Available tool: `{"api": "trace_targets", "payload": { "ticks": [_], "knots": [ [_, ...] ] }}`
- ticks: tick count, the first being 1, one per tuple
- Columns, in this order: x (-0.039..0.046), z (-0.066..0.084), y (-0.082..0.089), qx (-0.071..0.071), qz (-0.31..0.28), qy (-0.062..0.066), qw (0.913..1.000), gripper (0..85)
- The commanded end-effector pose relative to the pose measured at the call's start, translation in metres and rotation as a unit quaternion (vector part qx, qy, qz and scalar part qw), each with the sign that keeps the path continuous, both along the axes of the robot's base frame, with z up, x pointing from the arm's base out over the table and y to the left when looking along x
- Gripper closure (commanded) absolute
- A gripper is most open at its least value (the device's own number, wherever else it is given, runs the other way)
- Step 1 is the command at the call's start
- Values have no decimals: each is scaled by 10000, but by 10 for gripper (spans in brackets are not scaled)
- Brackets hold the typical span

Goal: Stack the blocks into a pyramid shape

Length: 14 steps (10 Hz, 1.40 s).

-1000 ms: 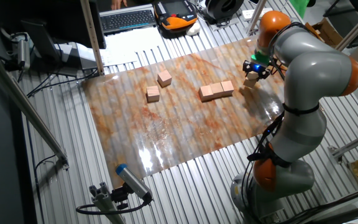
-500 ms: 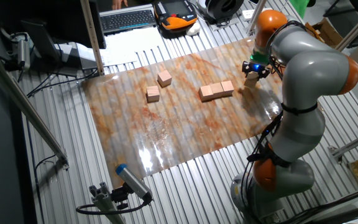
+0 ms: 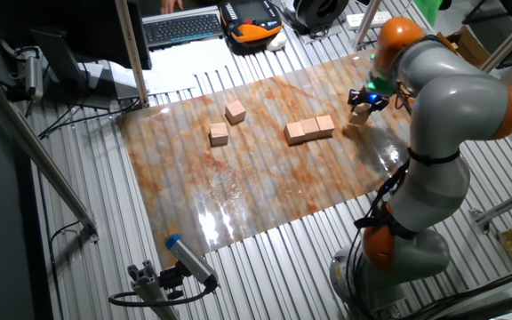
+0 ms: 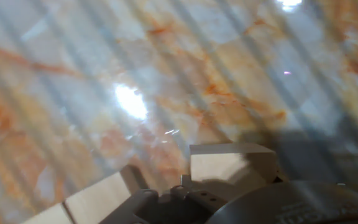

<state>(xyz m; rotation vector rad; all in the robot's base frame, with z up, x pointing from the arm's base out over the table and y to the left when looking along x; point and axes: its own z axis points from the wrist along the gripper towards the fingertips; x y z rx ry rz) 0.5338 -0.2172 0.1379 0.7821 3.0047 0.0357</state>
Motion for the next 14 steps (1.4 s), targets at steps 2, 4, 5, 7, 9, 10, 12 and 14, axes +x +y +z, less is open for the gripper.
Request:
{"api": "trace_targets", "payload": {
  "ticks": [2,4,5,7,9,10,12,14],
  "knots": [
    [-1,1,-2,-38,519,-112,9986,850],
    [-1,1,-2,-155,1034,-107,9945,850],
    [-1,1,-2,-114,1279,-116,9916,850],
    [-1,1,-2,-114,1409,-144,9899,850],
    [-1,1,-2,-203,1321,-113,9910,850],
    [-1,1,-2,-171,1277,-116,9916,850],
    [-1,1,-2,-148,1156,-114,9931,850],
    [0,3,2,-163,942,-158,9953,850]
  ]
}}
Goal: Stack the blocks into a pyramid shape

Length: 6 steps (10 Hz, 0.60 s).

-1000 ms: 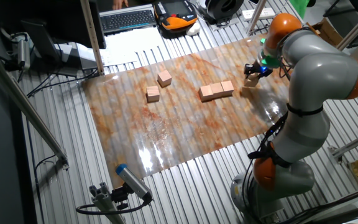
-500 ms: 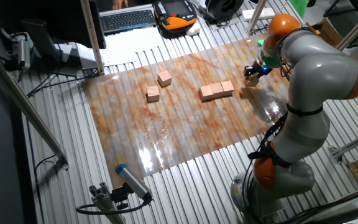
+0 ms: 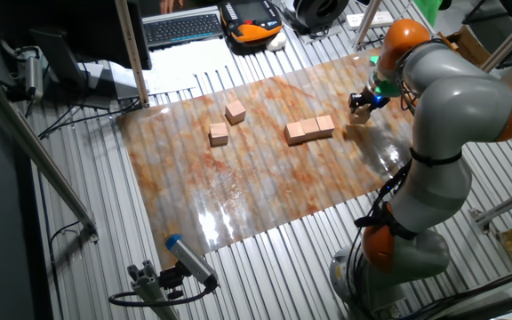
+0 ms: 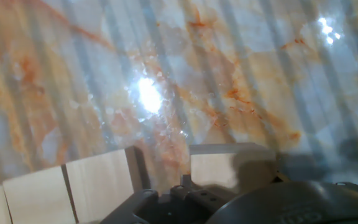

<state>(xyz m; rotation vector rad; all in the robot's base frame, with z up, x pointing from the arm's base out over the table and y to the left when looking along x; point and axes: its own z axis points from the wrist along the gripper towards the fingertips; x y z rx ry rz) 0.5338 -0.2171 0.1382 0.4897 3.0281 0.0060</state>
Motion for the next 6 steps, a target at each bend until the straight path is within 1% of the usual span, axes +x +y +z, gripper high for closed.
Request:
{"api": "trace_targets", "payload": {
  "ticks": [1,3,5,6],
  "knots": [
    [-2,2,6,38,-51,-61,10000,850],
    [-5,28,21,-79,-36,-95,9999,850],
    [-12,33,38,17,0,-49,10000,850],
    [-14,30,48,43,-43,-68,10000,850]
  ]
}}
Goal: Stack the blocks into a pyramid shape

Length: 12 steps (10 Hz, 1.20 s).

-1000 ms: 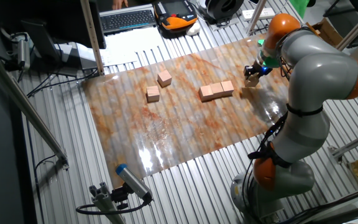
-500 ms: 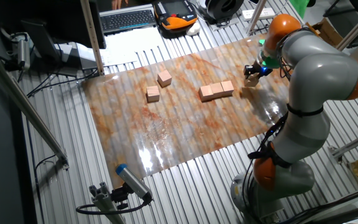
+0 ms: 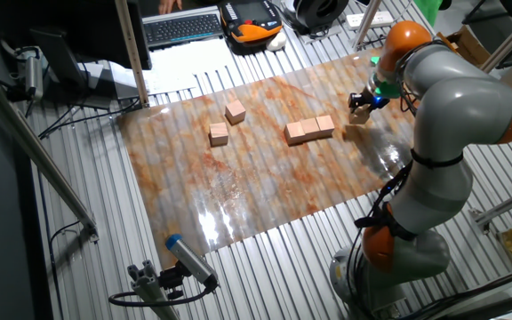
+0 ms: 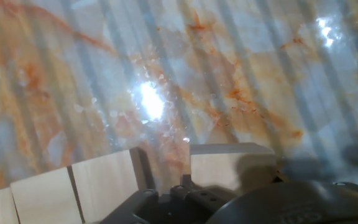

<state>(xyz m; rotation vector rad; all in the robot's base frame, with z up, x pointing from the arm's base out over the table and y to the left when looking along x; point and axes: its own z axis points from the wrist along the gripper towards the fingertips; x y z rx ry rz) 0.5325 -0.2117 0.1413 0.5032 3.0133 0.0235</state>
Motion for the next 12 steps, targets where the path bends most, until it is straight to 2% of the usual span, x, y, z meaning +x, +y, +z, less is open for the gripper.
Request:
{"api": "trace_targets", "payload": {
  "ticks": [1,2,7,8,10,12],
  "knots": [
    [-4,3,16,42,-36,-3,10000,850],
    [-11,11,45,101,-47,5,9999,850],
    [37,-48,225,133,-6,-18,9999,850],
    [42,-55,240,242,149,-51,9996,850],
    [64,-42,263,224,450,-109,9987,850],
    [75,-26,278,178,598,-75,9980,850]
  ]
}}
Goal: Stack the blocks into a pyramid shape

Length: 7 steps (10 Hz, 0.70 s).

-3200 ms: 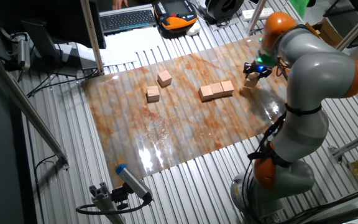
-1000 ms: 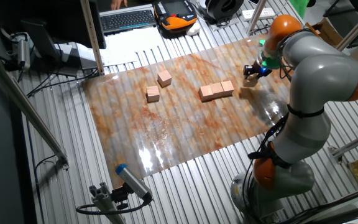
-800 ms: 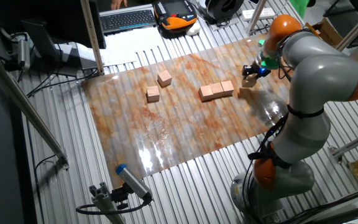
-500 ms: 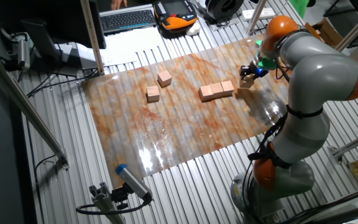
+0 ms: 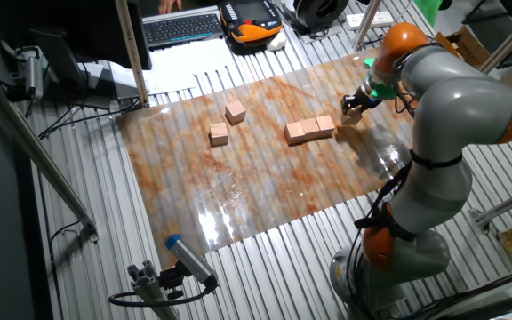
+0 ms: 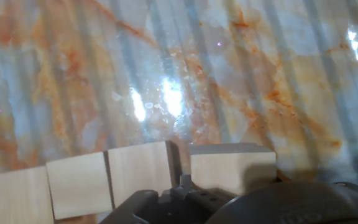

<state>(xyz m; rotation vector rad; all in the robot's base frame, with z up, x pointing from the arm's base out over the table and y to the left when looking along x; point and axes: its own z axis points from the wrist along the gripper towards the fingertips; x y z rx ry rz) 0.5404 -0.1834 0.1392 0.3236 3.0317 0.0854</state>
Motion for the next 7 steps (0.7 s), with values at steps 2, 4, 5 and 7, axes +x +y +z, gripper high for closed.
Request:
{"api": "trace_targets", "payload": {
  "ticks": [2,4,5,7],
  "knots": [
    [49,44,59,-63,0,87,9999,850],
    [83,44,141,-107,-49,97,9999,850],
    [101,27,195,-99,-103,94,9999,850],
    [144,46,269,-73,-162,105,9998,850]
  ]
}}
